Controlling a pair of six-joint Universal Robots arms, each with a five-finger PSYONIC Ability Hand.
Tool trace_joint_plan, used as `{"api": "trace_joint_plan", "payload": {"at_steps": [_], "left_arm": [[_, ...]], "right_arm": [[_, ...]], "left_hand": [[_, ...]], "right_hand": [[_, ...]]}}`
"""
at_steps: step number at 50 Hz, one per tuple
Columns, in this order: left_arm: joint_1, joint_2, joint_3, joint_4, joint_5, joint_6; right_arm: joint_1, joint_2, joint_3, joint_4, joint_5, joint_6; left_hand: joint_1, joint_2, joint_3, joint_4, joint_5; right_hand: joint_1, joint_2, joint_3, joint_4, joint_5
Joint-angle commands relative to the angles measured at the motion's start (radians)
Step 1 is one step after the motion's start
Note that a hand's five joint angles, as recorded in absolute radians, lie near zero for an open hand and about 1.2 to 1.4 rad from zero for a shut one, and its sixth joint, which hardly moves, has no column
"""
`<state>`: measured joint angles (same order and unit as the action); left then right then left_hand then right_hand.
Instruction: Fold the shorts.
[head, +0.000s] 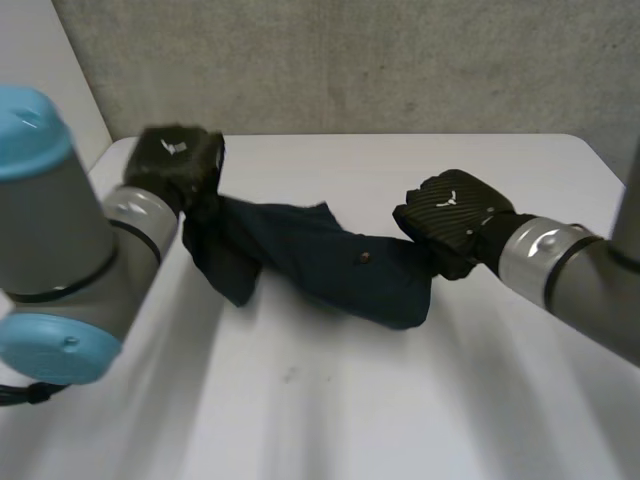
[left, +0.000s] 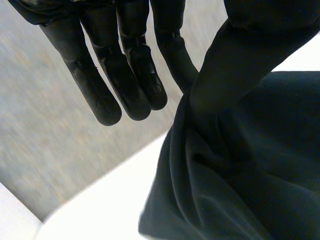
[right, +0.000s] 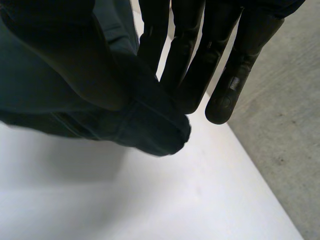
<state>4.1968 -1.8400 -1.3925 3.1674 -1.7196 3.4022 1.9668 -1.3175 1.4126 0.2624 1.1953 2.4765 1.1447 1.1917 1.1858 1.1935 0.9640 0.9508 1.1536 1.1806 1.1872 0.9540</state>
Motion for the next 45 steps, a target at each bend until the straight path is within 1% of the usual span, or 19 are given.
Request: {"api": "trace_joint_plan", "payload": {"at_steps": [1,4,5,8,9,12,13,16,17,20,21,22,28,32,35,36,39,40,45], "left_arm": [[0.046,0.074,0.082,-0.006,0.066,0.006],[0.074,0.016,0.134,-0.003,0.103,0.011],[0.089,-0.06,0.176,0.0,0.115,0.019],[0.109,-0.177,0.257,0.011,0.118,0.038],[0.117,-0.249,0.315,0.02,0.114,0.052],[0.12,-0.355,0.391,0.037,0.107,0.077],[0.117,-0.42,0.424,0.051,0.11,0.095],[0.104,-0.499,0.449,0.065,0.117,0.123],[0.095,-0.522,0.442,0.063,0.117,0.134],[0.069,-0.524,0.406,0.063,0.117,0.137],[0.054,-0.515,0.368,0.071,0.117,0.135],[0.048,-0.499,0.347,0.072,0.114,0.135],[0.051,-0.268,0.17,0.074,0.1,0.12],[0.052,-0.108,0.017,0.062,0.068,0.03],[0.046,-0.015,-0.097,0.04,0.028,-0.136],[0.042,0.016,-0.144,0.022,0.012,-0.229],[0.04,0.044,-0.212,-0.03,0.005,-0.364],[0.037,0.045,-0.247,-0.09,0.005,-0.433],[0.009,0.016,-0.295,-0.24,0.008,-0.52]], "right_arm": [[0.004,-0.048,-0.099,0.216,0.02,-0.015],[0.011,-0.048,-0.121,0.215,0.027,0.036],[0.012,-0.034,-0.138,0.213,0.032,0.086],[0.017,0.001,-0.159,0.201,0.037,0.174],[0.036,0.05,-0.176,0.178,0.043,0.23],[0.111,0.125,-0.205,0.13,0.069,0.297],[0.165,0.171,-0.23,0.1,0.099,0.324],[0.221,0.231,-0.256,0.066,0.165,0.34],[0.24,0.271,-0.271,0.049,0.217,0.344],[0.254,0.328,-0.294,0.029,0.283,0.347],[0.257,0.358,-0.31,0.012,0.314,0.352],[0.259,0.372,-0.317,0.005,0.325,0.354],[0.277,0.417,-0.345,-0.06,0.371,0.369],[0.274,0.412,-0.339,-0.098,0.408,0.403],[0.274,0.406,-0.331,-0.117,0.422,0.435],[0.274,0.405,-0.327,-0.121,0.423,0.447],[0.276,0.403,-0.319,-0.121,0.425,0.453],[0.277,0.402,-0.311,-0.121,0.425,0.452],[0.282,0.402,-0.304,-0.124,0.426,0.45]], "left_hand": [[0.252,0.205,0.21,0.203,0.258],[0.252,0.205,0.21,0.203,0.258],[0.252,0.205,0.21,0.203,0.258],[0.252,0.205,0.21,0.203,0.258],[0.252,0.205,0.21,0.203,0.258],[0.252,0.205,0.21,0.203,0.258],[0.237,0.19,0.196,0.189,0.244],[-0.157,-0.205,-0.199,-0.206,-0.151],[-0.435,-0.482,-0.476,-0.484,-0.429],[-0.593,-0.64,-0.634,-0.642,-0.587],[-0.721,-0.768,-0.763,-0.77,-0.715],[-0.772,-0.819,-0.813,-0.821,-0.766],[-0.79,-0.837,-0.831,-0.839,-0.784],[-0.764,-0.811,-0.805,-0.813,-0.758],[-0.711,-0.758,-0.752,-0.76,-0.705],[-0.711,-0.758,-0.752,-0.76,-0.705],[-0.699,-0.746,-0.74,-0.748,-0.693],[-0.699,-0.746,-0.74,-0.748,-0.693],[-0.679,-0.726,-0.72,-0.728,-0.673]], "right_hand": [[0.445,0.243,0.216,0.209,0.268],[0.445,0.243,0.216,0.209,0.268],[0.445,0.243,0.216,0.209,0.268],[0.445,0.243,0.216,0.209,0.268],[0.445,0.243,0.216,0.209,0.268],[0.445,0.243,0.216,0.209,0.268],[0.445,0.243,0.216,0.209,0.268],[0.445,0.243,0.216,0.209,0.268],[0.445,0.243,0.216,0.209,0.268],[0.445,0.243,0.216,0.209,0.268],[0.445,0.243,0.216,0.209,0.268],[0.445,0.243,0.216,0.209,0.268],[0.445,0.243,0.216,0.209,0.268],[0.445,0.243,0.216,0.209,0.268],[0.445,0.243,0.216,0.209,0.268],[0.445,0.243,0.216,0.209,0.268],[0.445,0.243,0.216,0.209,0.268],[0.445,0.243,0.216,0.209,0.268],[0.445,0.243,0.216,0.209,0.268]]}}
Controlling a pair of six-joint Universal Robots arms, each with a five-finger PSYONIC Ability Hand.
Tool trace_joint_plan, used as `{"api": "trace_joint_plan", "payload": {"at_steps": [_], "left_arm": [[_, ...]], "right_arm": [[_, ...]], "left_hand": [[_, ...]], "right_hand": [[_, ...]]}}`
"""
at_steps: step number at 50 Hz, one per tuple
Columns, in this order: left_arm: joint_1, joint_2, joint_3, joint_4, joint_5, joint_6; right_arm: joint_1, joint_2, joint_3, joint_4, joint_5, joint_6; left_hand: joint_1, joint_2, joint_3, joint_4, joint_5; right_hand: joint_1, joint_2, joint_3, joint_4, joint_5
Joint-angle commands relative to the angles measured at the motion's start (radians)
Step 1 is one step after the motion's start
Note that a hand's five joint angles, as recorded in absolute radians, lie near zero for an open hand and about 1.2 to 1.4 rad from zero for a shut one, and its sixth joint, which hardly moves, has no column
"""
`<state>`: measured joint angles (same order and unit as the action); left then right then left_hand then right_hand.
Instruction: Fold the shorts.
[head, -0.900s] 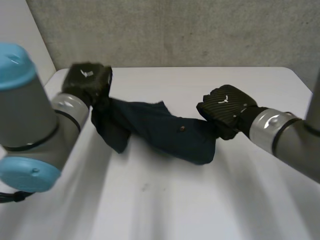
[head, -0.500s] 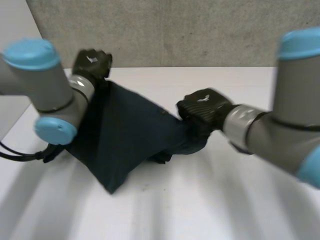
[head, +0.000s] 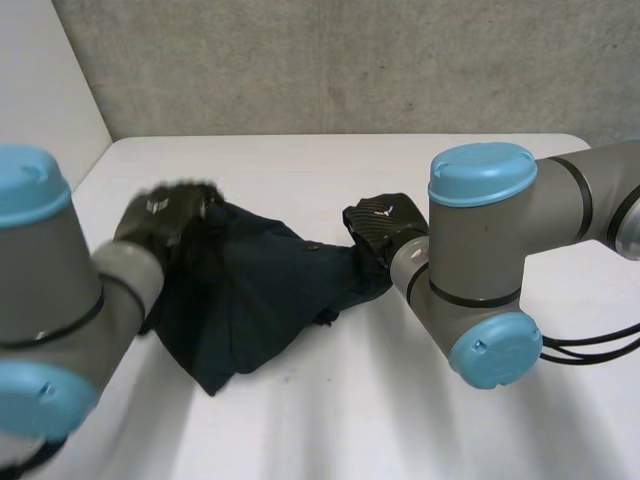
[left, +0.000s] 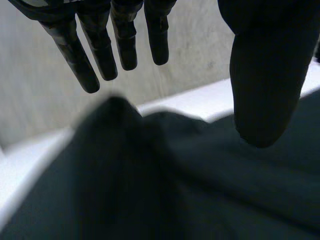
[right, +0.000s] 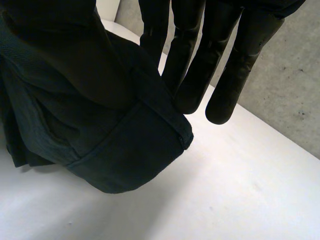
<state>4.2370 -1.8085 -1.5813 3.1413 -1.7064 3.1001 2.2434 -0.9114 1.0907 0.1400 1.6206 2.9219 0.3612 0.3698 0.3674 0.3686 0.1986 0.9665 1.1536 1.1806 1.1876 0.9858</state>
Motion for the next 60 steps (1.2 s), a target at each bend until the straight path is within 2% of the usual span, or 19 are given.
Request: {"api": "trace_joint_plan", "payload": {"at_steps": [1,5,9,14,23,27,35,40,42,46,47,53,55,60], "left_arm": [[-0.038,-0.028,-0.112,-0.225,-0.009,-0.221],[-0.084,-0.083,-0.144,-0.176,-0.015,-0.221],[-0.109,-0.121,-0.164,-0.064,-0.044,-0.21],[-0.141,-0.157,-0.164,-0.026,-0.131,-0.192],[-0.135,-0.207,-0.164,0.063,-0.16,-0.127],[-0.129,-0.227,-0.164,0.088,-0.206,-0.084],[-0.094,-0.236,-0.164,0.175,-0.24,0.034],[-0.062,-0.242,-0.163,0.195,-0.24,0.083],[-0.06,-0.232,-0.157,0.192,-0.24,0.101],[-0.068,-0.108,-0.151,0.191,-0.239,0.178],[-0.066,-0.03,-0.146,0.191,-0.234,0.216],[-0.065,0.193,-0.062,0.175,-0.21,0.37],[-0.062,0.269,-0.019,0.151,-0.17,0.438],[-0.054,0.354,0.069,0.039,-0.075,0.525]], "right_arm": [[0.007,-0.004,0.02,-0.002,-0.001,0.005],[0.007,-0.009,0.029,-0.005,-0.001,0.008],[0.005,-0.026,0.038,-0.008,-0.002,0.01],[-0.001,-0.034,0.069,-0.023,-0.007,0.01],[0.001,-0.083,0.133,-0.079,-0.011,0.003],[-0.001,-0.086,0.144,-0.083,-0.013,0.003],[-0.007,-0.093,0.146,-0.083,-0.014,0.002],[-0.008,-0.098,0.152,-0.083,-0.015,-0.004],[-0.01,-0.107,0.152,-0.083,-0.015,-0.009],[-0.013,-0.161,0.146,-0.082,-0.015,-0.055],[-0.013,-0.194,0.141,-0.08,-0.015,-0.09],[-0.021,-0.336,0.1,-0.054,-0.004,-0.292],[-0.034,-0.404,0.081,-0.04,0.007,-0.392],[-0.048,-0.529,0.032,0.05,0.062,-0.544]], "left_hand": [[0.113,0.105,0.107,0.106,0.102],[0.234,0.225,0.228,0.226,0.222],[0.278,0.269,0.272,0.271,0.266],[0.26,0.252,0.254,0.253,0.248],[0.272,0.263,0.266,0.265,0.26],[0.29,0.281,0.283,0.282,0.278],[0.527,0.519,0.521,0.52,0.515],[1.034,1.025,1.028,1.027,1.022],[1.035,1.026,1.029,1.028,1.023],[1.035,1.026,1.029,1.028,1.023],[1.035,1.026,1.029,1.028,1.023],[1.035,1.026,1.029,1.028,1.023],[1.035,1.026,1.029,1.028,1.023],[1.035,1.026,1.029,1.028,1.023]], "right_hand": [[0.43,0.243,0.216,0.209,0.236],[0.43,0.243,0.216,0.209,0.236],[0.43,0.243,0.216,0.209,0.236],[0.43,0.243,0.216,0.209,0.236],[0.43,0.243,0.216,0.209,0.236],[0.43,0.243,0.216,0.209,0.236],[0.43,0.243,0.216,0.209,0.236],[0.43,0.243,0.216,0.209,0.236],[0.43,0.243,0.216,0.209,0.236],[0.43,0.243,0.216,0.209,0.236],[0.43,0.243,0.216,0.209,0.236],[0.43,0.243,0.216,0.209,0.236],[0.43,0.243,0.216,0.209,0.236],[0.43,0.243,0.216,0.209,0.236]]}}
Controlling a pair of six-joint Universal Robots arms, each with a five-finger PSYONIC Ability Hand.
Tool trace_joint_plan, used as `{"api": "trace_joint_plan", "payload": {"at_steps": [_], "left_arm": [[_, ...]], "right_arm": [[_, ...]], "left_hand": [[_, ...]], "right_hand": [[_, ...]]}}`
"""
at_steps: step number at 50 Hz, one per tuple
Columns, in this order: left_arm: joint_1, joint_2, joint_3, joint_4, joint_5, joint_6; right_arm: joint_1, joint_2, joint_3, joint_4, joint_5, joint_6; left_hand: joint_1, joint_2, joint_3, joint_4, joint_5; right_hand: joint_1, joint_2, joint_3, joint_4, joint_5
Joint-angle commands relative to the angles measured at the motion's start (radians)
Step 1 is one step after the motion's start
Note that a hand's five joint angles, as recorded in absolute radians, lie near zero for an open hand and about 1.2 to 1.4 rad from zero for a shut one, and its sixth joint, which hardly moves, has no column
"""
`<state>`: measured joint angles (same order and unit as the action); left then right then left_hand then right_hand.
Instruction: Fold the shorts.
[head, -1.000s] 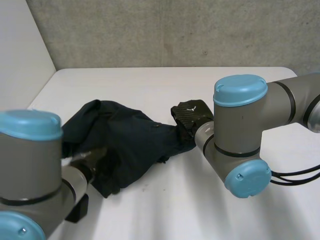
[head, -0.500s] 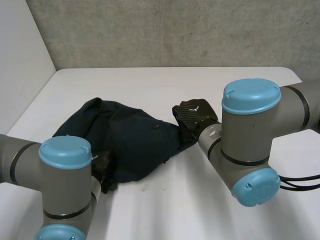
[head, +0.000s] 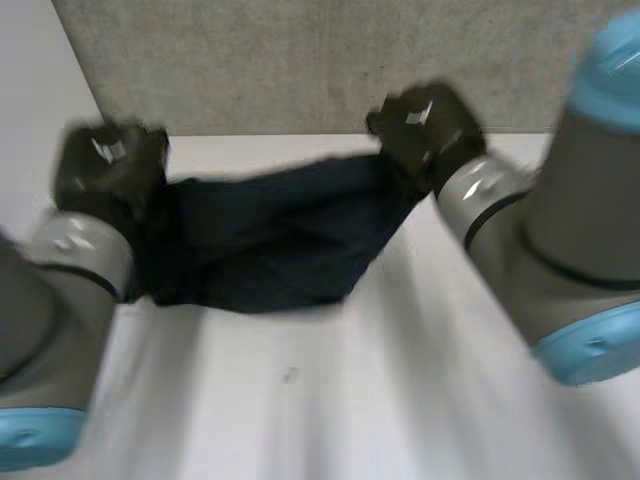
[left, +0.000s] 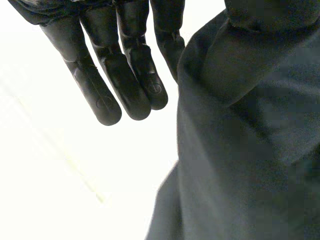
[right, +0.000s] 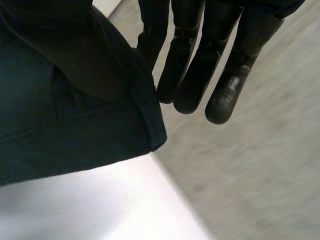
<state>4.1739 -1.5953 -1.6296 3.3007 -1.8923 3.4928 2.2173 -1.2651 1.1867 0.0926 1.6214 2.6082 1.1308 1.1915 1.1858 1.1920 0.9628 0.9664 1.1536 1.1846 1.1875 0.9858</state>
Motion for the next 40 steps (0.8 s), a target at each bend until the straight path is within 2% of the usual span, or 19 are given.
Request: {"api": "trace_joint_plan", "payload": {"at_steps": [1,5,10,14,21,25,29,30,35,37,40], "left_arm": [[0.011,0.143,0.129,-0.141,0.117,0.135],[0.026,0.104,0.154,-0.21,0.128,0.137],[0.031,-0.038,0.148,-0.231,0.122,0.144],[0.034,-0.185,0.171,-0.227,0.119,0.146],[0.035,-0.461,0.404,-0.204,0.119,0.175],[0.044,-0.587,0.618,-0.133,0.119,0.241],[0.043,-0.611,0.807,0.034,0.119,0.337],[0.034,-0.604,0.851,0.136,0.119,0.368],[0.023,-0.503,0.849,0.422,0.113,0.387],[0.015,-0.462,0.818,0.454,0.114,0.387],[0.009,-0.411,0.728,0.453,0.119,0.352]], "right_arm": [[-0.022,-0.181,-0.073,0.119,0.072,-0.246],[-0.018,-0.183,-0.108,0.243,0.097,-0.275],[-0.021,-0.062,-0.128,0.364,0.075,-0.277],[-0.016,0.027,-0.131,0.365,0.074,-0.277],[-0.025,0.245,-0.237,0.335,0.083,-0.264],[-0.05,0.346,-0.375,0.214,0.087,-0.26],[-0.062,0.372,-0.51,-0.006,0.084,-0.238],[-0.062,0.362,-0.544,-0.113,0.083,-0.231],[-0.065,0.262,-0.552,-0.408,0.078,-0.227],[-0.068,0.24,-0.538,-0.456,0.071,-0.229],[-0.067,0.225,-0.51,-0.438,0.055,-0.227]], "left_hand": [[0.265,0.205,0.21,0.204,0.259],[0.265,0.205,0.21,0.204,0.259],[0.265,0.205,0.21,0.204,0.259],[0.265,0.205,0.21,0.204,0.259],[0.265,0.205,0.21,0.204,0.259],[0.265,0.205,0.21,0.204,0.259],[0.265,0.205,0.21,0.204,0.259],[0.265,0.205,0.21,0.204,0.259],[0.265,0.205,0.21,0.204,0.259],[0.265,0.205,0.21,0.204,0.259],[0.265,0.205,0.21,0.204,0.259]], "right_hand": [[0.43,0.243,0.212,0.209,0.236],[0.43,0.243,0.212,0.209,0.236],[0.43,0.243,0.212,0.209,0.236],[0.43,0.243,0.212,0.209,0.236],[0.43,0.243,0.212,0.209,0.236],[0.43,0.243,0.212,0.209,0.236],[0.43,0.243,0.212,0.209,0.236],[0.43,0.243,0.212,0.209,0.236],[0.43,0.243,0.212,0.209,0.236],[0.43,0.243,0.212,0.209,0.236],[0.43,0.243,0.212,0.209,0.236]]}}
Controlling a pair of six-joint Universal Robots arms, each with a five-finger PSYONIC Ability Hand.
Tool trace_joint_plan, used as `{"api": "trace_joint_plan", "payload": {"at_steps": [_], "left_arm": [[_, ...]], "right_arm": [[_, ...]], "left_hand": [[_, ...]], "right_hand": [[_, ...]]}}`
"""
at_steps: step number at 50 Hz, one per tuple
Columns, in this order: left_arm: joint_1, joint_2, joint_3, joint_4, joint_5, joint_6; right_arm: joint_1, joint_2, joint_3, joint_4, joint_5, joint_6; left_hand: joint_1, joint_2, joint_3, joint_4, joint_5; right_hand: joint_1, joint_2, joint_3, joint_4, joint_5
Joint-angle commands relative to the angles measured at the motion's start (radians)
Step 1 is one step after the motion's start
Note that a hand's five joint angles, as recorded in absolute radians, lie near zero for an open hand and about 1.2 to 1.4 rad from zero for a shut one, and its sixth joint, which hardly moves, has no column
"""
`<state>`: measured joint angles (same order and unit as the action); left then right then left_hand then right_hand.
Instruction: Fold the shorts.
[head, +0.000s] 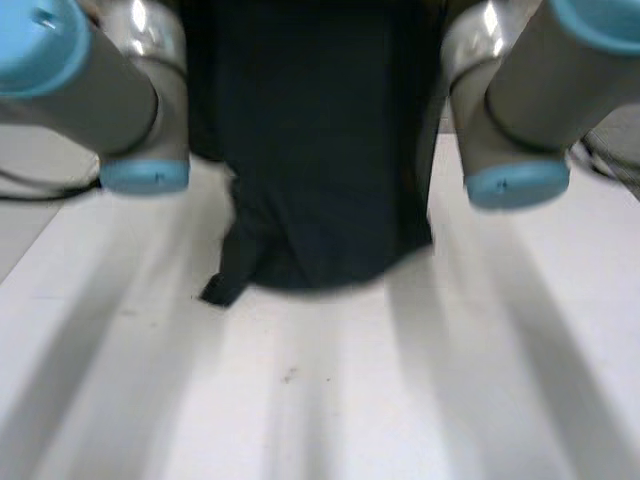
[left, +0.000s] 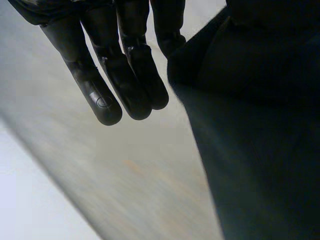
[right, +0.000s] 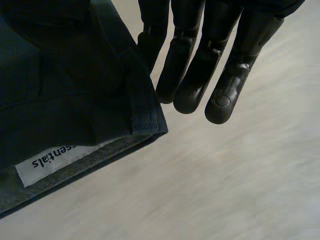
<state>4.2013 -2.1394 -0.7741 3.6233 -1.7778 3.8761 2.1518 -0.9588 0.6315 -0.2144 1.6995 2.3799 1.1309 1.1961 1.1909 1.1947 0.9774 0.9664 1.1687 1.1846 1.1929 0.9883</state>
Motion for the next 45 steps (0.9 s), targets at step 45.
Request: {"api": "trace_joint_plan", "payload": {"at_steps": [45], "left_arm": [[0.013,0.473,-0.994,-0.861,-0.003,0.0]], "right_arm": [[-0.059,-0.293,0.809,0.9,-0.222,-0.099]], "left_hand": [[0.265,0.2,0.205,0.202,0.244]], "right_hand": [[0.43,0.228,0.212,0.203,0.233]]}}
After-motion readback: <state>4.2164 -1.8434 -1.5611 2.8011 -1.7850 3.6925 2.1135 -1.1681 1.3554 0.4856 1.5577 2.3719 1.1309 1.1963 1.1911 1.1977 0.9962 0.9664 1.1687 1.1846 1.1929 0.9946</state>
